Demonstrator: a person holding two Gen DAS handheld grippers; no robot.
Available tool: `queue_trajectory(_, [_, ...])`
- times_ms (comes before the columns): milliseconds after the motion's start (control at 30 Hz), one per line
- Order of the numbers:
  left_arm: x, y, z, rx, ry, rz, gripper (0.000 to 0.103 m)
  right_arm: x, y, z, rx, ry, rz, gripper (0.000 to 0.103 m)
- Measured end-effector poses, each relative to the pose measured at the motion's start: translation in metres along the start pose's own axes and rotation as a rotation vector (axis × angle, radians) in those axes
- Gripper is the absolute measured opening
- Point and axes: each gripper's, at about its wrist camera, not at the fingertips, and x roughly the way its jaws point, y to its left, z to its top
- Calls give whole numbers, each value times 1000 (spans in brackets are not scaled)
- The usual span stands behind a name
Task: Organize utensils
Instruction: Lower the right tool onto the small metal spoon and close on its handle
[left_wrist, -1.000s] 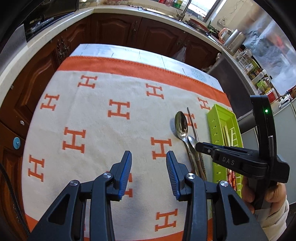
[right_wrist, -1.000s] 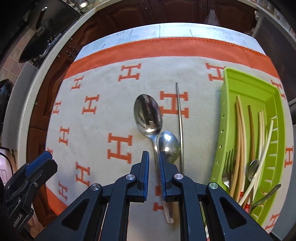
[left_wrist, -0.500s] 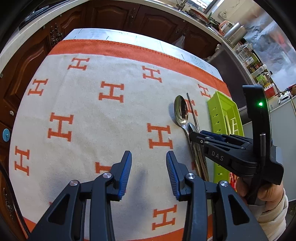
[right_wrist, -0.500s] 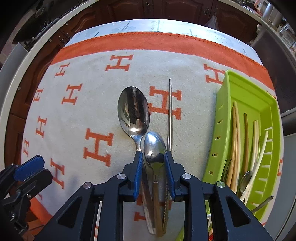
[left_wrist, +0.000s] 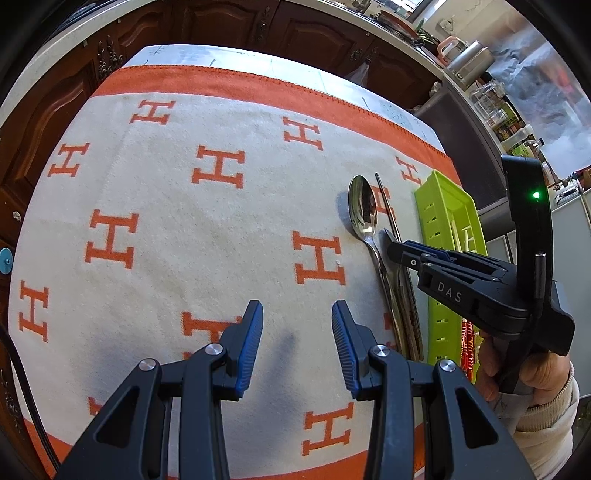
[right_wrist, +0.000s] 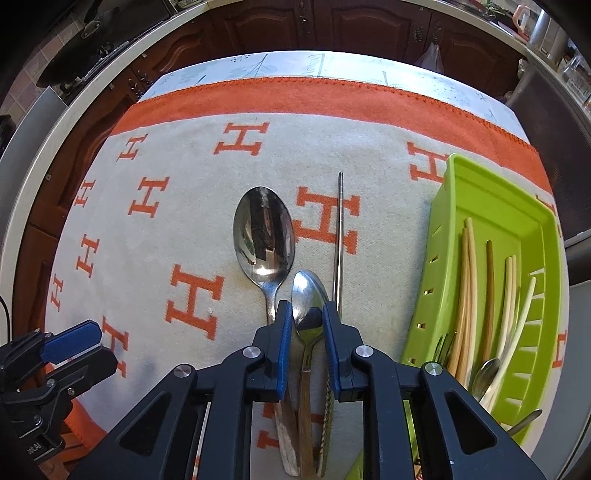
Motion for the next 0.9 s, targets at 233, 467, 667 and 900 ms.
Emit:
queue_trajectory(233, [5,-2,-1,2,10,1,37,0,7,-3,-32,-33,-31,17])
queue_trajectory(467, [6,-2,-2,0,11,-4,37,-3,-26,6,141,2,124,11])
queue_trajectory(667, [7,-1,-2,-1,16,-11,37,0,-35,5,179,29,60,3])
queue_trajectory(900, [9,-1,-2,-6,24,-13,37,0,-30,5,165,17,48,3])
